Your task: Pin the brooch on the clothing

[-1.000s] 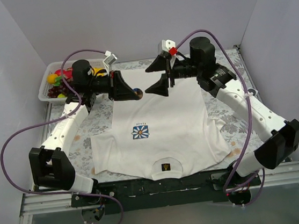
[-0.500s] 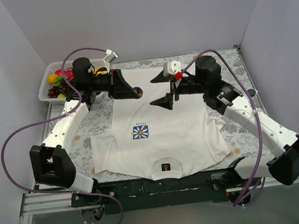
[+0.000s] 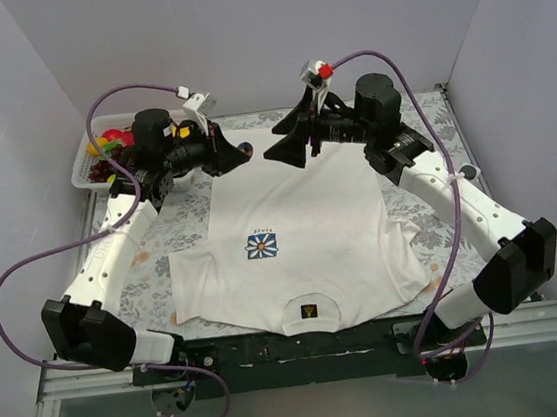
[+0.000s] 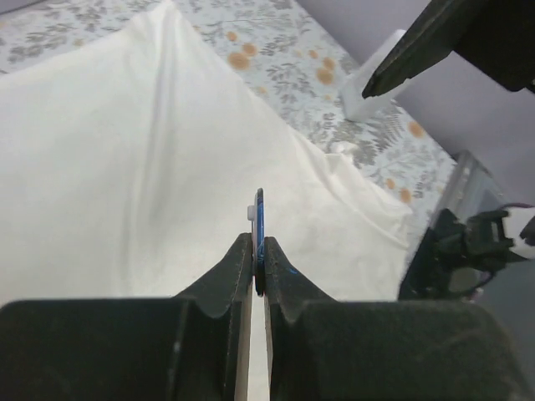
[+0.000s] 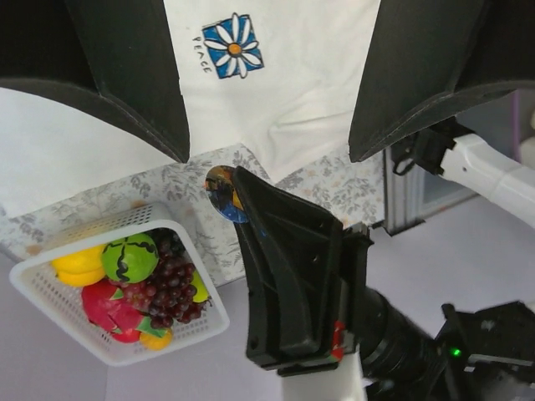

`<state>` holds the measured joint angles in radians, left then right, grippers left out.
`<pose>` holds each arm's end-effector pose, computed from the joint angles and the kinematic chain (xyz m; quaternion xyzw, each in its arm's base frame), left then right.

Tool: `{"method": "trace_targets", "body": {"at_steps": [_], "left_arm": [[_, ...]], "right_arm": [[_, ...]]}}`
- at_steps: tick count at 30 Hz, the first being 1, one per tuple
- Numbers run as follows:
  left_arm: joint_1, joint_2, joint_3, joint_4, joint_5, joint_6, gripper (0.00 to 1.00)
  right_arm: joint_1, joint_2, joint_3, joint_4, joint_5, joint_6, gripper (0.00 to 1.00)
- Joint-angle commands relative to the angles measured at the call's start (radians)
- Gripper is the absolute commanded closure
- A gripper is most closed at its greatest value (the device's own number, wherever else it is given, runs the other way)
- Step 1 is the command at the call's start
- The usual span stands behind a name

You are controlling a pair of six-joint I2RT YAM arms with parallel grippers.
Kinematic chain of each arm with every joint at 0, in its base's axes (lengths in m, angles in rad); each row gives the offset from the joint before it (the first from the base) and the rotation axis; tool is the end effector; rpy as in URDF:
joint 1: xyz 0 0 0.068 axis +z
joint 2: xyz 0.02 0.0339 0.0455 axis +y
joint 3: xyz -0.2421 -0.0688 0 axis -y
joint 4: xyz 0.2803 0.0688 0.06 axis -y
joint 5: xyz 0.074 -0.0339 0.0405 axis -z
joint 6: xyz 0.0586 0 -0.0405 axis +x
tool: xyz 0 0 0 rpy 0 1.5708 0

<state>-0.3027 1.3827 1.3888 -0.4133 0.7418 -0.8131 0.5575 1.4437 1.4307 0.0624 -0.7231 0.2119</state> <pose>0.3340 -0.1458 0.3666 -0.0038 0.8037 -0.5280 0.2742 0.3089 0.2383 0.4158 -0.3633 0.5912 0.4803 0.5365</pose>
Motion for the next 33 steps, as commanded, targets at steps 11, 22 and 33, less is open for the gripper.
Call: {"method": "trace_targets", "body": {"at_steps": [11, 22, 33], "left_arm": [[-0.294, -0.157, -0.197, 0.152, -0.823, 0.316, 1.0], [-0.463, -0.168, -0.321, 0.502, -1.347, 0.498, 1.0], [-0.618, -0.099, -0.54, 1.139, -1.581, 1.086, 1.0]], "right_arm": [[-0.03, 0.172, 0.189, 0.036, -0.029, 0.448, 0.14], [-0.038, 0.225, 0.232, -0.121, 0.066, 0.509, 0.14], [-0.074, 0.294, 0.339, -0.174, 0.076, 0.495, 0.14]]}}
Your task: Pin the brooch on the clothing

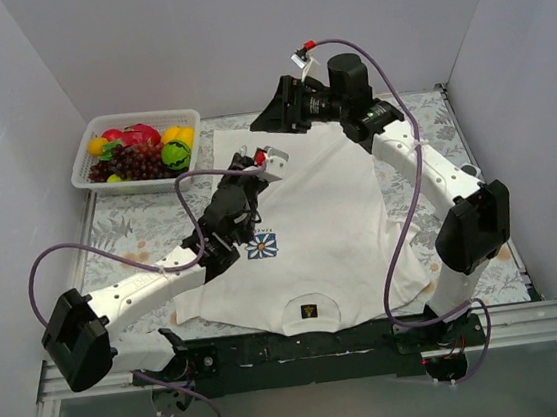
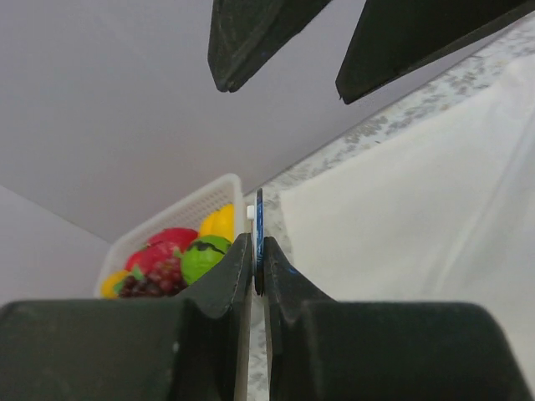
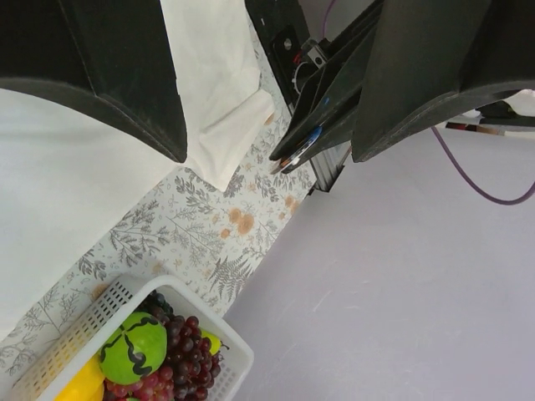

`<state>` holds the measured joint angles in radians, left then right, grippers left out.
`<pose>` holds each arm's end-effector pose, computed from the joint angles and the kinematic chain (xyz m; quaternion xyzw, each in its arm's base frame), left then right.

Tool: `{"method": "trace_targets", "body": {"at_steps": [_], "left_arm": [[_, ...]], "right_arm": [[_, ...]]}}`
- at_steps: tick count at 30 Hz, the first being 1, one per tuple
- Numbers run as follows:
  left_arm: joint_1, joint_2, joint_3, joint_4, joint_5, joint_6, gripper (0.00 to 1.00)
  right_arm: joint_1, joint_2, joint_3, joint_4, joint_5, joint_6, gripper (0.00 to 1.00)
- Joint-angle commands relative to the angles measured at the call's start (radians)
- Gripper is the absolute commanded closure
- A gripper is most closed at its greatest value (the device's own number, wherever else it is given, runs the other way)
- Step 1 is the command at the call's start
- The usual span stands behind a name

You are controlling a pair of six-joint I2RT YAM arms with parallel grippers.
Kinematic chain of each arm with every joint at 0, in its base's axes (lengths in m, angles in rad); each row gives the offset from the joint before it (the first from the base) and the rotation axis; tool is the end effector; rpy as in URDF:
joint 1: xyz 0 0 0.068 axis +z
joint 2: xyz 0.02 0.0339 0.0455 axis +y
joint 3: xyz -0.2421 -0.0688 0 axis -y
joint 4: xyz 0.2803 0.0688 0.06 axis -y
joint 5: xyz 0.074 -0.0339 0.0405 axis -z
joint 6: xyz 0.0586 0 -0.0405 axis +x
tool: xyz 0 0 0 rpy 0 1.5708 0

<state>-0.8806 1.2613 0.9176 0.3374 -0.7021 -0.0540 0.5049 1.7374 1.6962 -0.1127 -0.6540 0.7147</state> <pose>0.2515 -0.2451 0.3054 0.0455 0.7073 -0.0804 0.7008 0.3869 0.2546 0.3822 -0.1325 0.7371 0.5528 0.3654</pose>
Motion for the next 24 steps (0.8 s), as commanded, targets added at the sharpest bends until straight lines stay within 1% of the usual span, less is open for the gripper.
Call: {"method": "trace_targets", "body": {"at_steps": [1, 2, 3, 5, 6, 8, 9, 11, 12, 13, 14, 16, 17, 19, 24], "left_arm": [[-0.055, 0.032, -0.106, 0.449, -0.145, 0.374, 1.0], [-0.061, 0.05, -0.118, 0.504, -0.157, 0.464, 1.0], [-0.066, 0.061, -0.128, 0.602, -0.161, 0.502, 1.0], [-0.075, 0.102, -0.157, 0.69, -0.171, 0.589, 1.0], [-0.078, 0.119, -0.17, 0.806, -0.171, 0.683, 1.0], [-0.084, 0.156, -0.204, 0.946, -0.165, 0.796, 1.0], [-0.086, 0.205, -0.212, 1.1, -0.149, 0.918, 1.0], [-0.09, 0.266, -0.22, 1.268, -0.131, 1.032, 1.0], [-0.089, 0.324, -0.217, 1.411, -0.107, 1.093, 1.0], [-0.09, 0.358, -0.209, 1.487, -0.093, 1.187, 1.0], [-0.092, 0.375, -0.201, 1.508, -0.089, 1.21, 1.0], [-0.1, 0.394, -0.18, 1.506, -0.1, 1.206, 1.0], [-0.103, 0.392, -0.177, 1.505, -0.097, 1.201, 1.0], [-0.109, 0.391, -0.168, 1.5, -0.092, 1.203, 1.0], [-0.107, 0.385, -0.161, 1.506, -0.083, 1.227, 1.0]], "right_arm": [[-0.035, 0.002, 0.074, 0.008, -0.002, -0.003, 0.14], [-0.043, 0.002, 0.074, 0.016, -0.006, 0.005, 0.14], [-0.048, 0.004, 0.077, 0.03, -0.007, 0.012, 0.14], [-0.057, 0.007, 0.095, 0.045, -0.025, 0.015, 0.14], [-0.057, 0.01, 0.111, 0.045, -0.03, 0.014, 0.15], [-0.055, 0.027, 0.158, 0.028, -0.055, 0.011, 0.16], [-0.055, 0.034, 0.174, 0.018, -0.059, 0.009, 0.17], [-0.048, 0.053, 0.216, -0.028, -0.068, -0.018, 0.18], [-0.048, 0.059, 0.233, -0.047, -0.07, -0.032, 0.18], [-0.042, 0.065, 0.247, -0.064, -0.078, -0.05, 0.19], [-0.039, 0.08, 0.272, -0.096, -0.082, -0.057, 0.19], [-0.026, 0.1, 0.299, -0.131, -0.091, -0.075, 0.19], [-0.022, 0.128, 0.344, -0.195, -0.095, -0.099, 0.2], [-0.013, 0.149, 0.37, -0.247, -0.09, -0.129, 0.2], [-0.012, 0.169, 0.347, -0.352, -0.073, -0.191, 0.21]]}}
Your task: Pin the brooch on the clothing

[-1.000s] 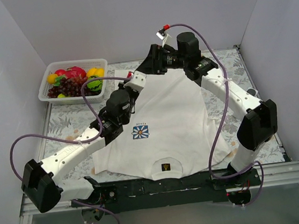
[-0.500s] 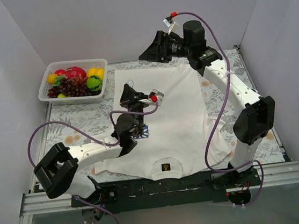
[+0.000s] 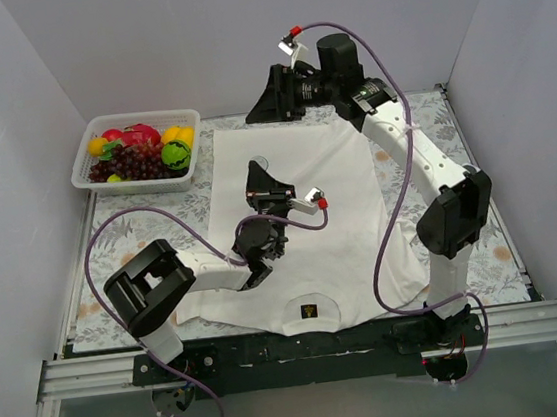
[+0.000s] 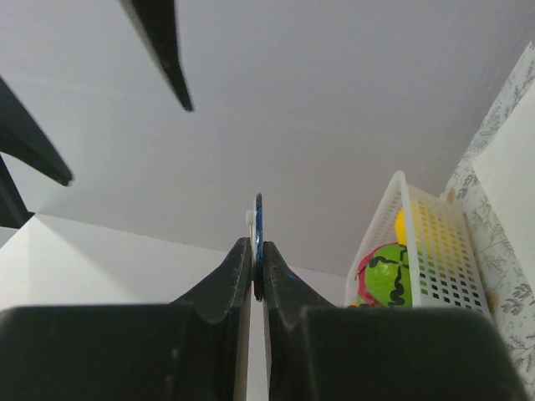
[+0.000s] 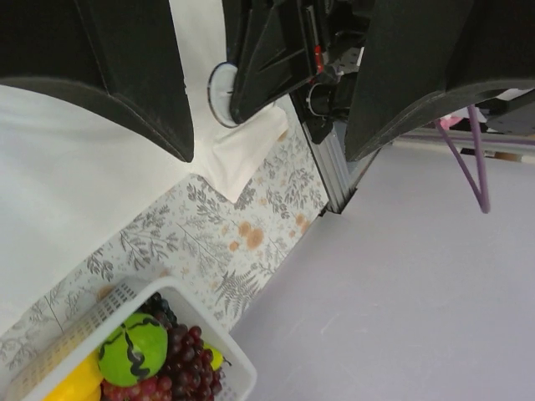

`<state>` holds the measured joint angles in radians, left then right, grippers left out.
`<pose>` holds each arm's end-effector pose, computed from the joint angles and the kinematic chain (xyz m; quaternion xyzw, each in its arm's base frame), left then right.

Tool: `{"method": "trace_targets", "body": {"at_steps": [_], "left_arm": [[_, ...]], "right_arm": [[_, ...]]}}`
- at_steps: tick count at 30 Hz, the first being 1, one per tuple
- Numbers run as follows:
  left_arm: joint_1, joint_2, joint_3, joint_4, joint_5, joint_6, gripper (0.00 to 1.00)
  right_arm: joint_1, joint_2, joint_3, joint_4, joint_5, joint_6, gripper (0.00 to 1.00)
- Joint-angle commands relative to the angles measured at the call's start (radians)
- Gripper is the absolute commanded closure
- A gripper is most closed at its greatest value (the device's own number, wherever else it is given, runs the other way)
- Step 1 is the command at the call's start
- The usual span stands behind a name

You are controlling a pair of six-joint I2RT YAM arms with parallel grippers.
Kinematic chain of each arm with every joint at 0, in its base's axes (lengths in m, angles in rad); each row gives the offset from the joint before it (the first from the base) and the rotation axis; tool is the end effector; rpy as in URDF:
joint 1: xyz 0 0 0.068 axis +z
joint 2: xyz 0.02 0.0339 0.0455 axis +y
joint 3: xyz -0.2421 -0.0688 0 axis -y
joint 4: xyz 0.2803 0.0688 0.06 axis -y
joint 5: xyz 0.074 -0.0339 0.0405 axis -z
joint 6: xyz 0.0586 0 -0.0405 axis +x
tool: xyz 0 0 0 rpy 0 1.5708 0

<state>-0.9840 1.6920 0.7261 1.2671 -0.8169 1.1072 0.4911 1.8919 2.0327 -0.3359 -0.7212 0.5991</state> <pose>0.2388 -0.2820 0.1912 0.3105 0.5496 0.2806 0.7231 0.4062 0.2611 0.4191 -0.1847 0.7340 0.5411 0.3666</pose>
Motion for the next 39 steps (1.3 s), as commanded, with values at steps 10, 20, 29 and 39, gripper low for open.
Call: {"method": "trace_targets", "body": {"at_steps": [10, 20, 29, 39], "left_arm": [[-0.008, -0.048, 0.038, 0.577, 0.033, 0.088, 1.0], [-0.012, -0.043, 0.052, 0.577, 0.009, 0.095, 1.0], [-0.016, -0.032, 0.058, 0.577, 0.002, 0.098, 1.0], [-0.015, -0.011, 0.098, 0.577, -0.048, 0.103, 0.55]], "right_arm": [[-0.006, -0.005, -0.097, -0.109, -0.104, -0.093, 0.34], [-0.014, -0.045, -0.206, -0.051, -0.192, -0.13, 0.45], [-0.013, -0.06, -0.266, 0.058, -0.265, -0.078, 0.9], [-0.025, -0.085, -0.276, 0.074, -0.231, -0.093, 0.99]]}}
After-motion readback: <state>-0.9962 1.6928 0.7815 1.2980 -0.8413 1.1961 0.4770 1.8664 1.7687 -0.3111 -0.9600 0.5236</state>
